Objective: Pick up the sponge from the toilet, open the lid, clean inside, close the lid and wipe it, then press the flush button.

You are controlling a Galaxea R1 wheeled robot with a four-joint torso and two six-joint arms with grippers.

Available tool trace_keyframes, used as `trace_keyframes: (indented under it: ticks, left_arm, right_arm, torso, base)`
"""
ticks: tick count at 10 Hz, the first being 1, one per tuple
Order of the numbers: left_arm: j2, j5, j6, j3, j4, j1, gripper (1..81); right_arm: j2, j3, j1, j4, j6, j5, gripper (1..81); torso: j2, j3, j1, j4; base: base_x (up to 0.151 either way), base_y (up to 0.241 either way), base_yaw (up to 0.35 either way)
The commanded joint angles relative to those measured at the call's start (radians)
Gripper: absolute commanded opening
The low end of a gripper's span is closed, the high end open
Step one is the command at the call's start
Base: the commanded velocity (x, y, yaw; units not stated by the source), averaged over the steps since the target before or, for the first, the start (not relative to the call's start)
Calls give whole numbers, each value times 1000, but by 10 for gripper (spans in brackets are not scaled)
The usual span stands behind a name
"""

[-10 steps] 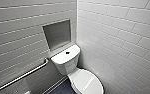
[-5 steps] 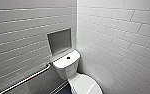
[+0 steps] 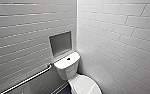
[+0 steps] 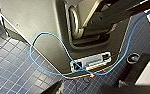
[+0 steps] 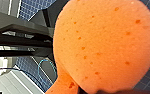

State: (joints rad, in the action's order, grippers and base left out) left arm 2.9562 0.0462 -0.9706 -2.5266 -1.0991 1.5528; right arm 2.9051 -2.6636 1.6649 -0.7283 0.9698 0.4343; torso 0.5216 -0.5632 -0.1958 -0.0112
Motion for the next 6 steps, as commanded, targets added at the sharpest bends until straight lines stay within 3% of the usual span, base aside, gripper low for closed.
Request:
trace_keyframes:
  ticks: [1, 2, 4, 6]
  left_arm:
    - [0, 44, -2, 9, 16, -6, 811]
    - [0, 43, 0, 6, 24, -6, 811]
    - [2, 43, 0, 6, 24, -6, 811]
    - [3, 41, 0, 0, 25, -6, 811]
  right_arm:
    - [-13, -19, -1, -25, 0, -37, 10]
    - [-13, -19, 0, -25, 0, -37, 10]
    - [-10, -19, -1, -25, 0, -37, 10]
    - [-8, -19, -3, -25, 0, -37, 10]
  torso:
    - [-93, 0, 60, 0]
    - [-134, 0, 87, 0]
    - [-206, 101, 133, 0]
    - [-256, 134, 164, 0]
  base:
    - [0, 0, 0]
    - [0, 0, 0]
    - [0, 0, 0]
    - [0, 0, 0]
